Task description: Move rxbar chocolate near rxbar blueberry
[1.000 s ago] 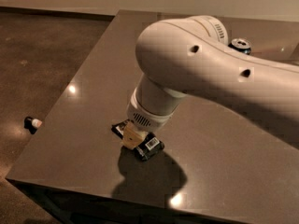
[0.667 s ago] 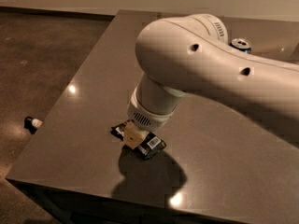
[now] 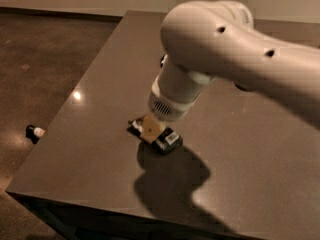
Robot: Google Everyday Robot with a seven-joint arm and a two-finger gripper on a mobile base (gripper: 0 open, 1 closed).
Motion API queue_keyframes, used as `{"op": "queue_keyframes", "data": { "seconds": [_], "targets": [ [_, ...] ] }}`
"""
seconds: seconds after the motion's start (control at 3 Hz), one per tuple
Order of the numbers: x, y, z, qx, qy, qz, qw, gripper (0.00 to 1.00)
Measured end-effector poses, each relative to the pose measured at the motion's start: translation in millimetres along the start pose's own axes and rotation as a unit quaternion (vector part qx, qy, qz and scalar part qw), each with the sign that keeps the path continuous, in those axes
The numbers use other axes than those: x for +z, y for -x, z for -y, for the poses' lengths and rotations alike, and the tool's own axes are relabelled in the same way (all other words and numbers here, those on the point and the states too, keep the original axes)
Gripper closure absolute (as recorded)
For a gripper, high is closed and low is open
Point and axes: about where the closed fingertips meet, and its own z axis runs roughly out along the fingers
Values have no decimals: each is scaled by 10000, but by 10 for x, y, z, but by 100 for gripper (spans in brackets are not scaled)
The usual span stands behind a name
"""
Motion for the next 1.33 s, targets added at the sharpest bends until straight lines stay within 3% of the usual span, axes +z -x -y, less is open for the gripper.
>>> {"op": "queue_keyframes", "data": {
  "seconds": [0.33, 1.0, 1.33],
  "targets": [
    [-111, 127, 685, 273, -34, 152, 9995, 100],
    [-183, 295, 1626, 673, -438, 228, 9965, 100],
    [-222, 249, 2026, 834, -789, 33, 9934, 82]
  ]
}}
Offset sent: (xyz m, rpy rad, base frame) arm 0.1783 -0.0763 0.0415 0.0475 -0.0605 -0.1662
